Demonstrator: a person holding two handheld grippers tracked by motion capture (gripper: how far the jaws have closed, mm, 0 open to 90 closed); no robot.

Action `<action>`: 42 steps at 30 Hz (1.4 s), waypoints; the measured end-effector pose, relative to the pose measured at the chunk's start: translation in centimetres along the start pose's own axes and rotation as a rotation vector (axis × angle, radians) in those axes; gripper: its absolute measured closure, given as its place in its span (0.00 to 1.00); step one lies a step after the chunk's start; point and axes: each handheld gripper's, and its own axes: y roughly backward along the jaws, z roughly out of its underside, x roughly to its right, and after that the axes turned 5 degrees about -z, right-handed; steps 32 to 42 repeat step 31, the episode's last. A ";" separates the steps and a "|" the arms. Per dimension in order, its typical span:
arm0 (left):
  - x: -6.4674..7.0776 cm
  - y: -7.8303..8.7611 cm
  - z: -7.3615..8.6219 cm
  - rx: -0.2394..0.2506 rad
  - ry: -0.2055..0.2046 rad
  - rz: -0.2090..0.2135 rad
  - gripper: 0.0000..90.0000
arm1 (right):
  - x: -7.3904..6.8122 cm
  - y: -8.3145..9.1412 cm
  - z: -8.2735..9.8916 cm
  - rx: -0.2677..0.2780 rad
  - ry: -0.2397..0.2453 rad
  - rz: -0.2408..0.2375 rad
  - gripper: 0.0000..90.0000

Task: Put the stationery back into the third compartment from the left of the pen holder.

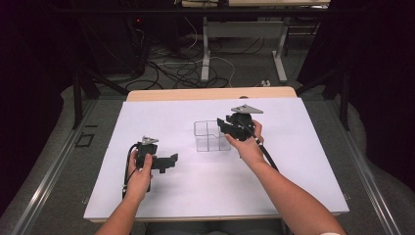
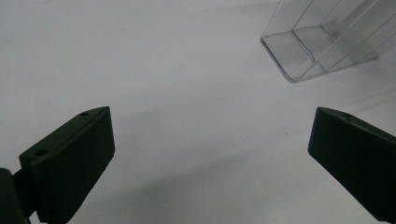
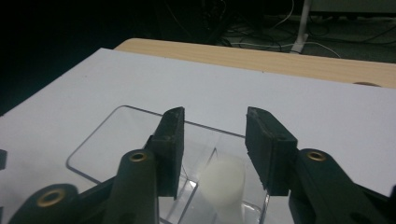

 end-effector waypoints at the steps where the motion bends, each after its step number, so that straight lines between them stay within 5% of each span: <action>1: 0.0 0.0 0.0 0.001 0.000 0.000 0.00 | 0.0 0.2 -0.1 0.008 0.003 -0.007 0.61; 16: -0.2 0.1 0.0 0.010 0.008 -0.010 0.00 | 0.6 4.4 -0.3 0.052 0.019 -0.073 0.35; 21: -0.2 0.1 0.0 0.010 0.009 -0.013 0.00 | 1.2 5.9 0.4 0.040 -0.015 -0.092 0.35; 31: -0.4 0.2 0.0 0.013 0.011 -0.019 0.00 | 2.8 8.3 2.5 0.063 0.035 -0.090 0.28; 42: -0.4 0.2 0.0 0.013 0.011 -0.019 0.00 | 2.8 8.3 2.5 0.063 0.035 -0.090 0.28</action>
